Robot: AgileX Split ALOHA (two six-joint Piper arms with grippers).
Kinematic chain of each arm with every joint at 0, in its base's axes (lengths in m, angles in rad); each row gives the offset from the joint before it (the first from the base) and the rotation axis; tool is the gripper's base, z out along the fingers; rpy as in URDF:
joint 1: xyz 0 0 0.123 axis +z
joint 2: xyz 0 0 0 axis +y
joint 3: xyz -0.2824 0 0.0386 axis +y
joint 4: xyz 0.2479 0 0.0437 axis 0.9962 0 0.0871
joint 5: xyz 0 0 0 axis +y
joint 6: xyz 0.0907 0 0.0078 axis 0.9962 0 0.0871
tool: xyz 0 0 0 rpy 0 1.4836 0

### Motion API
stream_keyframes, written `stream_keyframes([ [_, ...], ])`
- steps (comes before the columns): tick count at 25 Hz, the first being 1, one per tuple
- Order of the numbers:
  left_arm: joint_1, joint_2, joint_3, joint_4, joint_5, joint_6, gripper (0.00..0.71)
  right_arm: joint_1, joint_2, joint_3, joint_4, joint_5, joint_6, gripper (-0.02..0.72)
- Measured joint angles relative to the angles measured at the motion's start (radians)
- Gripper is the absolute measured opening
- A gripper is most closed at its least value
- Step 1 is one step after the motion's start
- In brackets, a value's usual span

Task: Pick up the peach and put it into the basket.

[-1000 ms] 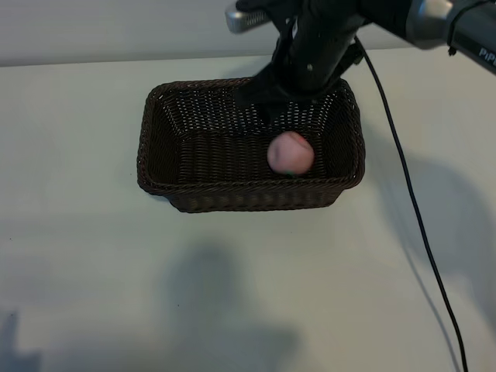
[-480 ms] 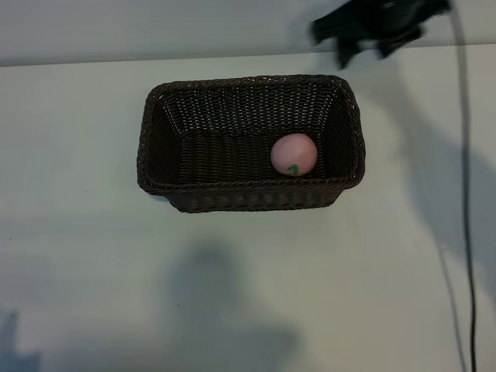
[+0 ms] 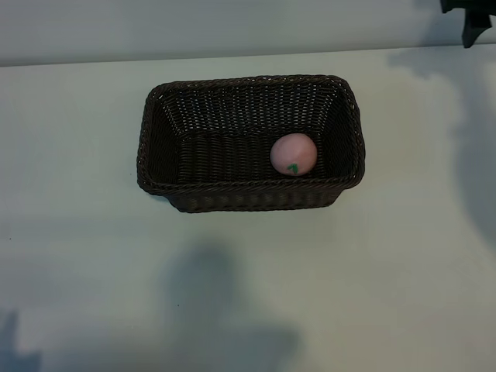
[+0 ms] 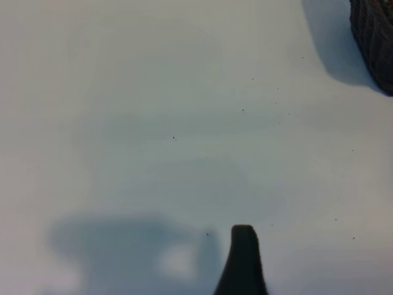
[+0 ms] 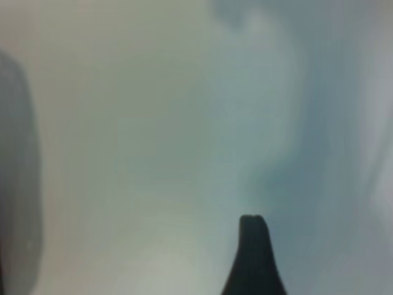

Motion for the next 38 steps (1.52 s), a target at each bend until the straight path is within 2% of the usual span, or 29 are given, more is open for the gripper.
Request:
stream_keyframes([
  [5,0.000,0.000,0.000,0.000,0.000,0.000,0.593,-0.002,-0.028,0.006,-0.008,0.001,-0.006,0.504],
  [9,0.000,0.000,0.000,0.000,0.000,0.000,0.593,-0.002,-0.157,0.070,-0.021,0.001,-0.006,0.497],
  [14,0.000,0.000,0.000,0.000,0.000,0.000,0.593,-0.002,-0.412,0.219,-0.059,0.002,-0.006,0.491],
  [27,0.000,0.000,0.000,0.000,0.000,0.000,0.593,-0.003,-1.238,0.594,-0.064,0.008,-0.002,0.489],
  [35,0.000,0.000,0.000,0.000,0.000,0.000,0.592,-0.003,-1.611,0.740,-0.083,0.013,0.070,0.489],
  [38,0.000,0.000,0.000,0.000,0.000,0.000,0.592,-0.002,-1.716,0.804,-0.083,0.013,0.074,0.489],
])
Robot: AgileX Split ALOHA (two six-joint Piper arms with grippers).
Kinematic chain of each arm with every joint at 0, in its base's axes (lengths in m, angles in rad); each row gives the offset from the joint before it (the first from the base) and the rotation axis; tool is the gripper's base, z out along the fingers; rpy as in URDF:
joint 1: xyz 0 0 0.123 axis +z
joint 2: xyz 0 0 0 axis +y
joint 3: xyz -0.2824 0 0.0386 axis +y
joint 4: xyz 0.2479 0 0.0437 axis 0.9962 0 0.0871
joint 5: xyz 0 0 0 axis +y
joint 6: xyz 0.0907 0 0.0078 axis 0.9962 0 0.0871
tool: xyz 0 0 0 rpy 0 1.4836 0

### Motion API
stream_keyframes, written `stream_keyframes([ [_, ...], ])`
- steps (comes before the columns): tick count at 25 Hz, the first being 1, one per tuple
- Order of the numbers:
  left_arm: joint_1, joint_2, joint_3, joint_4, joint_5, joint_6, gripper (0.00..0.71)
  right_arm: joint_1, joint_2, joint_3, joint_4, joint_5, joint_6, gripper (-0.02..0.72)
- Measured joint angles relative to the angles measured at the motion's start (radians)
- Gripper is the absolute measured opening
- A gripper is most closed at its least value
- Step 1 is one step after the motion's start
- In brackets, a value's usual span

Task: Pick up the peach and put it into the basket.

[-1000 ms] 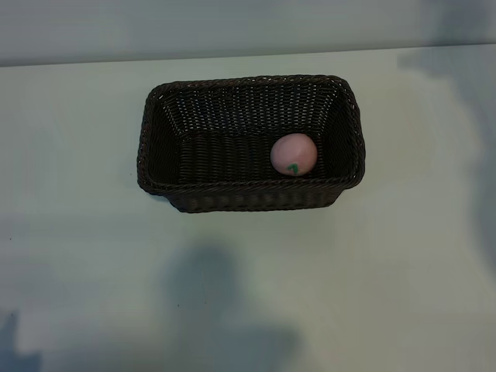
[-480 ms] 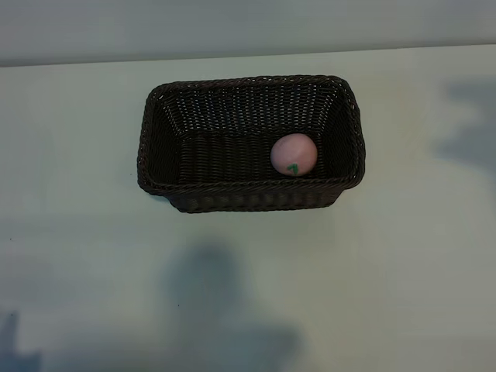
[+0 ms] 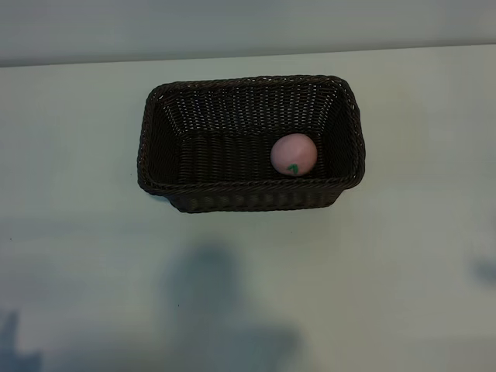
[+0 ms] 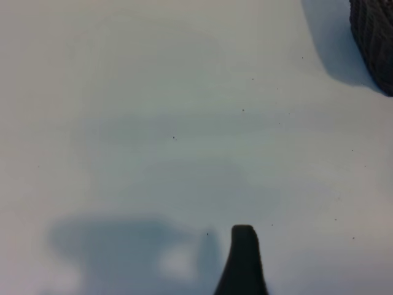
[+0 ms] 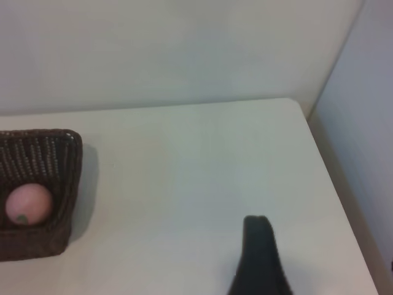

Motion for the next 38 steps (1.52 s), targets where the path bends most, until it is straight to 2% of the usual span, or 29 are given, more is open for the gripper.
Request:
stream_keyframes([
  [7,0.000,0.000,0.000,0.000,0.000,0.000,0.592,0.048,-0.236,0.209,0.000,-0.037,-0.005,0.489],
  [11,0.000,0.000,0.000,0.000,0.000,0.000,0.592,0.048,-0.347,0.344,0.014,-0.038,-0.054,0.489],
  [17,0.000,0.000,0.000,0.000,0.000,0.000,0.592,0.048,-0.356,0.501,0.032,-0.048,-0.069,0.489],
  [22,0.000,0.000,0.000,0.000,0.000,0.000,0.592,0.048,-0.356,0.591,0.083,-0.110,-0.082,0.489],
  [24,0.000,0.000,0.000,0.000,0.000,0.000,0.592,0.048,-0.355,0.634,0.083,-0.139,-0.098,0.489],
  [28,0.000,0.000,0.000,0.000,0.000,0.000,0.592,0.048,-0.355,0.651,0.102,-0.154,-0.104,0.489],
  [38,0.000,0.000,0.000,0.000,0.000,0.000,0.592,0.048,-0.355,0.651,0.102,-0.157,-0.107,0.489],
])
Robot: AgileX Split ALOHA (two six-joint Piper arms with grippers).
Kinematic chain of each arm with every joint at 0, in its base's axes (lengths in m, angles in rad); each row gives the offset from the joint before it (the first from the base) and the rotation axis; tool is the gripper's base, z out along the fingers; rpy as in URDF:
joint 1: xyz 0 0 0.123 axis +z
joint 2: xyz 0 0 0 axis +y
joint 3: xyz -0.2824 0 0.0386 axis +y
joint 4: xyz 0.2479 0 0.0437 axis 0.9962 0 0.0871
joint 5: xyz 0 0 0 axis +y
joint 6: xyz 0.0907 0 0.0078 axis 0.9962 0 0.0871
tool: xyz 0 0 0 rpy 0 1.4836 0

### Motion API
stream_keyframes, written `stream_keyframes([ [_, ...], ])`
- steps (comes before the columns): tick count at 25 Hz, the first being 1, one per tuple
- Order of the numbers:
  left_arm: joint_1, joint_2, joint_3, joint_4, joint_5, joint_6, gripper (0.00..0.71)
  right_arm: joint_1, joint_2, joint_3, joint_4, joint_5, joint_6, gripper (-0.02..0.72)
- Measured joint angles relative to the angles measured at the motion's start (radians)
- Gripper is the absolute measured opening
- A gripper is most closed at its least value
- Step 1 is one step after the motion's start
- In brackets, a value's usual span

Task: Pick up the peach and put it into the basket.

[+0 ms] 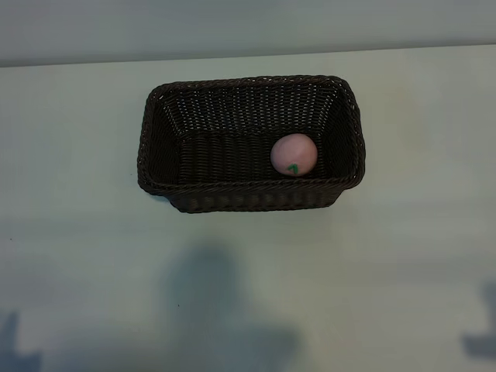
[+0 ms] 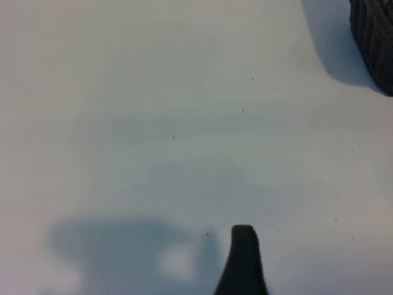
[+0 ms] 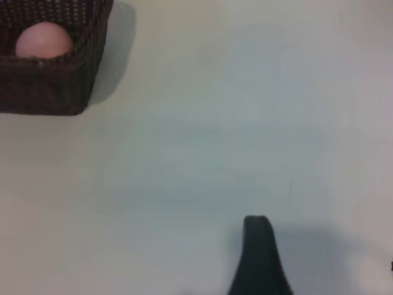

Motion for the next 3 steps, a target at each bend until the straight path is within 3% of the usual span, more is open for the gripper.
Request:
stream_keyframes([
  [3,0.000,0.000,0.000,0.000,0.000,0.000,0.592,0.000,0.000,0.000,0.001,0.000,0.000,0.489],
])
